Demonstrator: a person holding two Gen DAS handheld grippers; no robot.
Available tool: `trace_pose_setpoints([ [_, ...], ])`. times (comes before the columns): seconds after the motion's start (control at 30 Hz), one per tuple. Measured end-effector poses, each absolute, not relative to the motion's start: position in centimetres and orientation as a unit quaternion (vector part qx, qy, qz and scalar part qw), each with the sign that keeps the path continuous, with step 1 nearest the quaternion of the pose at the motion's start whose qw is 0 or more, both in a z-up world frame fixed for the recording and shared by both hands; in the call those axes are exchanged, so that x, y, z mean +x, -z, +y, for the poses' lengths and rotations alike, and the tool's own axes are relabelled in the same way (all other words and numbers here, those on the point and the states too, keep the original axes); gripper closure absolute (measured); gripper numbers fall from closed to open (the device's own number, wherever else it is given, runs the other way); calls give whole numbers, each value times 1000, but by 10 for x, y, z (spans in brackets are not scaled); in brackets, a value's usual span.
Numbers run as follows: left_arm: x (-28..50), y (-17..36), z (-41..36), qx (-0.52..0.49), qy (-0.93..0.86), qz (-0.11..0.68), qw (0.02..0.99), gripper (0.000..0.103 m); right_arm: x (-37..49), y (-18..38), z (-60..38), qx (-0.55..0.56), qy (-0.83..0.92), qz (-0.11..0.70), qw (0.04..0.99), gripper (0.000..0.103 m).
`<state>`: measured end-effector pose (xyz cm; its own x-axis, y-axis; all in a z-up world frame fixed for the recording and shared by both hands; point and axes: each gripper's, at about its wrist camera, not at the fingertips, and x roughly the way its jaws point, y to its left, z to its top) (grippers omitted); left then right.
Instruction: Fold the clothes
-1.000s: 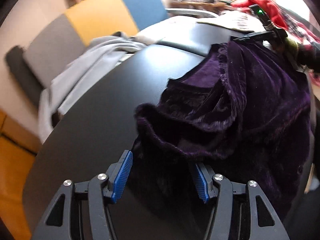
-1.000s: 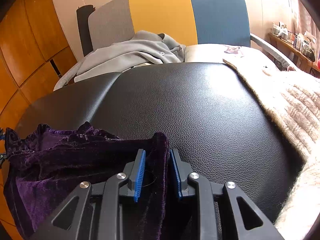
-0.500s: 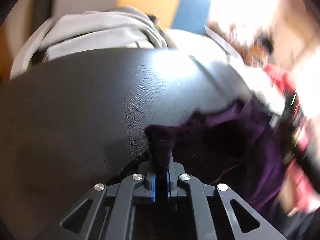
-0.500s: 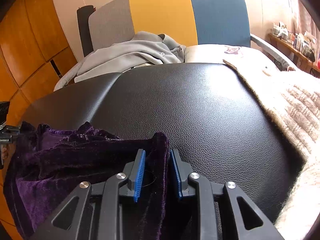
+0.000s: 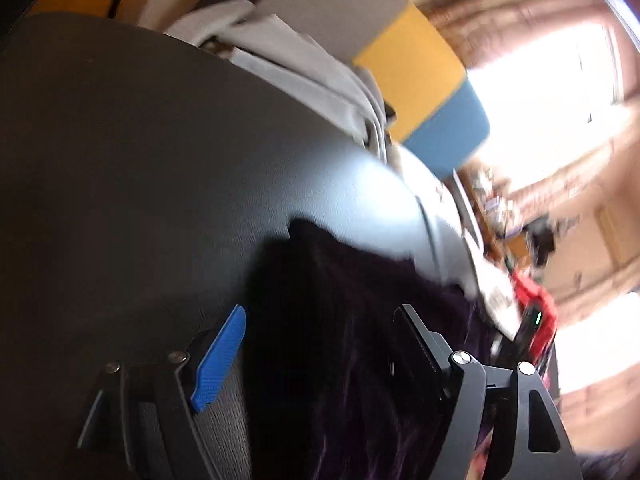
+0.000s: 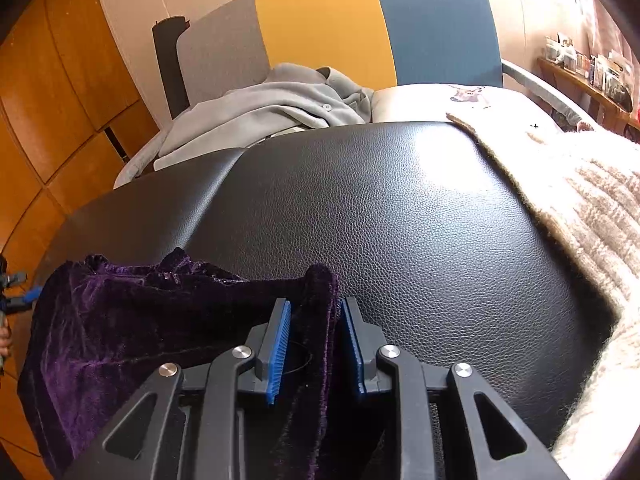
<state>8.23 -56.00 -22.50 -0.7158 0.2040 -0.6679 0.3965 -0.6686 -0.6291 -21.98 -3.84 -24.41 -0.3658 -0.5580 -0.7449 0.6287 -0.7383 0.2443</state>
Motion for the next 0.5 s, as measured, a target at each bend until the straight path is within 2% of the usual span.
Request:
trace_pose_setpoints([
  [0.03, 80, 225, -552, 386, 836, 385, 58, 28, -219, 244, -39, 433, 824, 41, 363, 71],
  [0.07, 78, 225, -545, 397, 839, 366, 61, 36, -219, 244, -40, 433, 823, 42, 366, 67],
  [0.13, 68, 226, -530, 419, 842, 328, 84, 69, -216, 242, -45, 435, 821, 60, 365, 66],
  [0.17, 65, 228, -525, 424, 841, 324, 91, 97, -214, 240, -49, 434, 822, 76, 362, 66],
  [0.2, 68, 225, -524, 419, 843, 325, 97, 99, -210, 237, -52, 428, 825, 98, 357, 69],
  [0.27, 76, 216, -522, 403, 848, 329, 102, 98, -200, 228, -59, 414, 829, 139, 349, 93],
  [0.43, 85, 218, -527, 409, 839, 331, 140, 98, -172, 191, -46, 368, 845, 164, 352, 97],
  [0.5, 76, 232, -531, 429, 826, 330, 155, 96, -182, 197, -37, 382, 849, 166, 325, 97],
])
